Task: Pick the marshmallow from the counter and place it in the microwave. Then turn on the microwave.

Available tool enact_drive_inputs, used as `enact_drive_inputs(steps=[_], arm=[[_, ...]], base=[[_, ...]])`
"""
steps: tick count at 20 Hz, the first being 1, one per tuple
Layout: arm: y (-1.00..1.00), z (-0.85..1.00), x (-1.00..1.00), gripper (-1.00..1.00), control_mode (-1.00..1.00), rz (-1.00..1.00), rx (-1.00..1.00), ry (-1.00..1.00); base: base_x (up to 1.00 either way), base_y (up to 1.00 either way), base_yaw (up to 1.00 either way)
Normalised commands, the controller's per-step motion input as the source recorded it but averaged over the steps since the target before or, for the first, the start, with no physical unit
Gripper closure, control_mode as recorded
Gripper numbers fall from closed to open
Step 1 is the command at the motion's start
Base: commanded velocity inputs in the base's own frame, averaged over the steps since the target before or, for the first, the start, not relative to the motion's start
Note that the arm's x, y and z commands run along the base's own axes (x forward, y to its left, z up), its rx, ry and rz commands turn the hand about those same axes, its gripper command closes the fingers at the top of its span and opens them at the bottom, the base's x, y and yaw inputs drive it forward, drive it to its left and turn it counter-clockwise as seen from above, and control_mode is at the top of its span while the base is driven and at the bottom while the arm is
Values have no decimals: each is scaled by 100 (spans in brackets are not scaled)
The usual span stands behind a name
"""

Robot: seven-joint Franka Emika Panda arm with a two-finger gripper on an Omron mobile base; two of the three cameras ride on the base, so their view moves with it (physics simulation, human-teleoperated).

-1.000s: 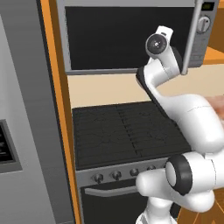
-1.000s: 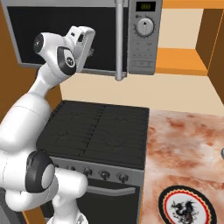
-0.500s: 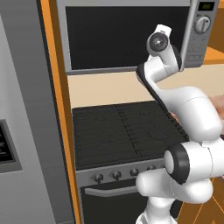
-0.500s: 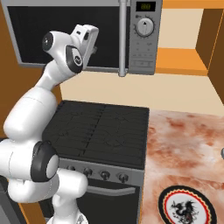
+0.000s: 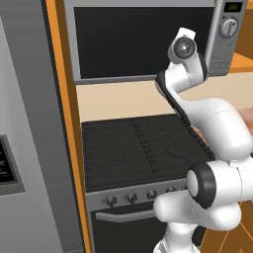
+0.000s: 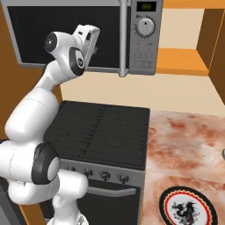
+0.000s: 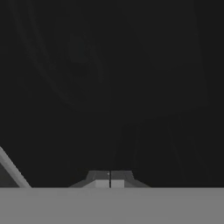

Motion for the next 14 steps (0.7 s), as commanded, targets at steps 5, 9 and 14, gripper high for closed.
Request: enact_drive_inputs(steps=[5, 9, 14], arm=[[-2, 2, 6, 100, -100, 3, 0, 0], [-1, 8, -2, 100, -100, 2, 0, 0], [-2, 10, -17, 100, -100, 1, 0, 0]], base=[[0, 0, 0], [0, 0, 0], [0, 0, 0]])
